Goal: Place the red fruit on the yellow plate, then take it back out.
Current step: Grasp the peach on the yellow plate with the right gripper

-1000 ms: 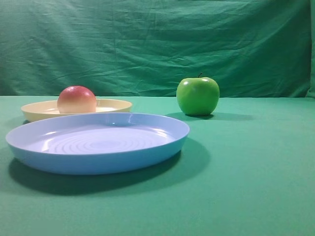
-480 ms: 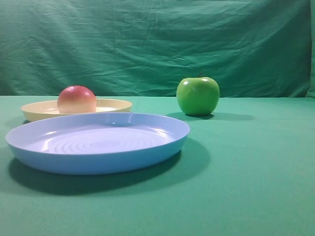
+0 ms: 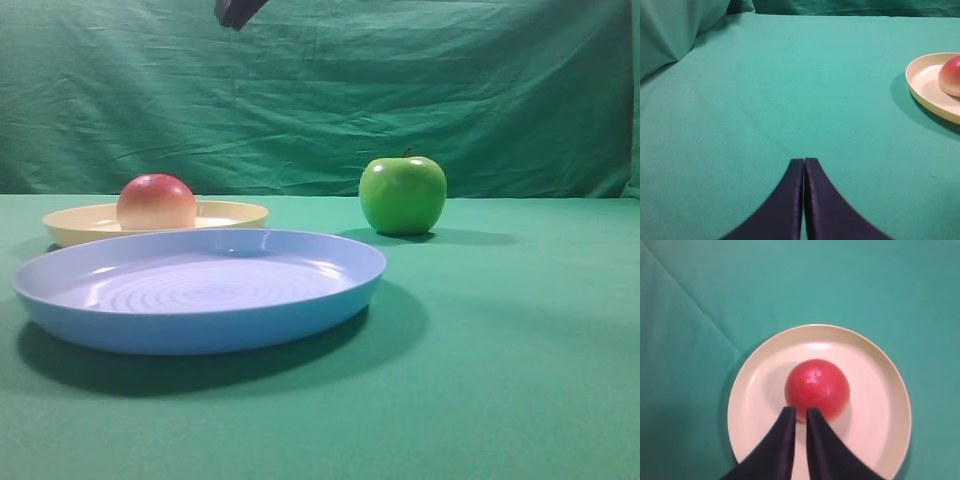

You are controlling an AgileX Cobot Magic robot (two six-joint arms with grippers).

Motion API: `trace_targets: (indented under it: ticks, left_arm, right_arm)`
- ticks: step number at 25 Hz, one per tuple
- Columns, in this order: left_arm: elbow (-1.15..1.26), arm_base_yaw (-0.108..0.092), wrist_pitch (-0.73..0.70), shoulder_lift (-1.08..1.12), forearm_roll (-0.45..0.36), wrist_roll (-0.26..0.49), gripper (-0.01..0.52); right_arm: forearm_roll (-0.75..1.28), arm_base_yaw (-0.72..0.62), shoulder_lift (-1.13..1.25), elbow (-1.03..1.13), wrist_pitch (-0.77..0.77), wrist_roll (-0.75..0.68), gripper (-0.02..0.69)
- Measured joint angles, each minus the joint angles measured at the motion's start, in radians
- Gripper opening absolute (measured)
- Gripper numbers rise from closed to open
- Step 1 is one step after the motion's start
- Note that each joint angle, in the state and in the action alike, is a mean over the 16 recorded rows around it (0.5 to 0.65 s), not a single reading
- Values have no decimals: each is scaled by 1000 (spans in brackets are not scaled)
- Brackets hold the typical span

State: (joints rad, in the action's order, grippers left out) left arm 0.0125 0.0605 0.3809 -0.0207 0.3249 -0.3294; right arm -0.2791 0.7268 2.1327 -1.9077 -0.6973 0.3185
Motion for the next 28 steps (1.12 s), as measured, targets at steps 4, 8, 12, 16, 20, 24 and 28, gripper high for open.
trace_targets:
  ticks: [4, 8, 12, 16, 20, 24, 28]
  left_arm:
    - [0, 0, 0, 0, 0, 0, 0]
    - [0, 0, 0, 0, 0, 0, 0]
    - [0, 0, 0, 0, 0, 0, 0]
    - [0, 0, 0, 0, 0, 0, 0]
    - [0, 0, 0, 0, 0, 0, 0]
    - [0, 0, 0, 0, 0, 0, 0]
    - [0, 0, 0, 0, 0, 0, 0]
  right_arm:
    - [-1, 10, 98, -85, 12, 32, 392]
    - [2, 16, 168, -125, 43, 54, 546]
    - [8, 17, 220, -136, 83, 67, 644]
    - [16, 17, 261, -136, 118, 71, 667]
    - [25, 17, 291, -136, 143, 74, 639]
    - [32, 17, 311, -137, 155, 75, 550]
    - [39, 17, 315, -137, 142, 76, 438]
